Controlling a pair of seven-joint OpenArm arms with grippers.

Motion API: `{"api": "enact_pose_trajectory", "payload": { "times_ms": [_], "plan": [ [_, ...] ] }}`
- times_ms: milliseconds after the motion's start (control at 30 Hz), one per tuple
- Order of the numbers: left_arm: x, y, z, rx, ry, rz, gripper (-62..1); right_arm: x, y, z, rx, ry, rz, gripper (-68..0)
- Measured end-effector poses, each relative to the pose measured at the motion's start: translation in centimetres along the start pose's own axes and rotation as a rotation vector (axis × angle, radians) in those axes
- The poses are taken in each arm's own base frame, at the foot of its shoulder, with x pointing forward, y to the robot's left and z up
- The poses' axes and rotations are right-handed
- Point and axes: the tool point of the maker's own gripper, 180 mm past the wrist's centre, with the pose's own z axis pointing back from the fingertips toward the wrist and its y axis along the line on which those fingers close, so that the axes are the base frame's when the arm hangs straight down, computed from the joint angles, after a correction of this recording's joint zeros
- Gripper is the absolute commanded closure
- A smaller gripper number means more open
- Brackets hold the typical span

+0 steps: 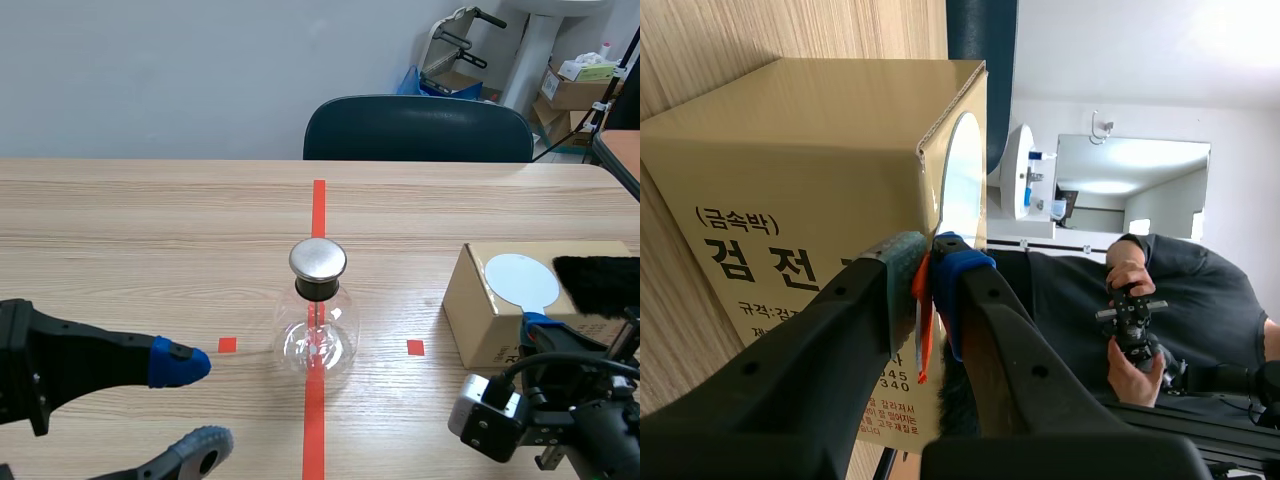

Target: Do the electroscope experiment

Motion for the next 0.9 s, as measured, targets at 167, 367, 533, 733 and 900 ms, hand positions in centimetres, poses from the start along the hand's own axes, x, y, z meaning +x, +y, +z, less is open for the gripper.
{"api": "enact_pose_trajectory", "payload": {
  "times_ms": [167,367,533,733,900],
  "plan": [
    [-0.2,1.0,0.0,0.055,0.013,-0.059,-1.1,0.0,-0.6,0.0,-0.036,0.0,0.001,-1.1],
    [-0.2,2.1,-0.3,0.066,0.042,-0.131,-1.4,-0.1,-2.9,-0.1,-0.132,0.013,-0.001,-1.1],
    [0.4,3.6,-0.6,0.119,0.027,-0.157,-1.4,0.6,-5.8,-0.6,-0.209,0.002,-0.009,-1.1],
    [-1.7,6.6,-0.6,0.197,0.081,-0.157,-1.4,1.6,-7.2,-1.5,-0.255,-0.01,0.015,-1.1],
    [-4.0,7.3,-1.0,0.196,0.121,-0.135,-1.4,3.5,-8.6,-2.8,-0.304,-0.039,0.017,-1.1]
  ]
}}
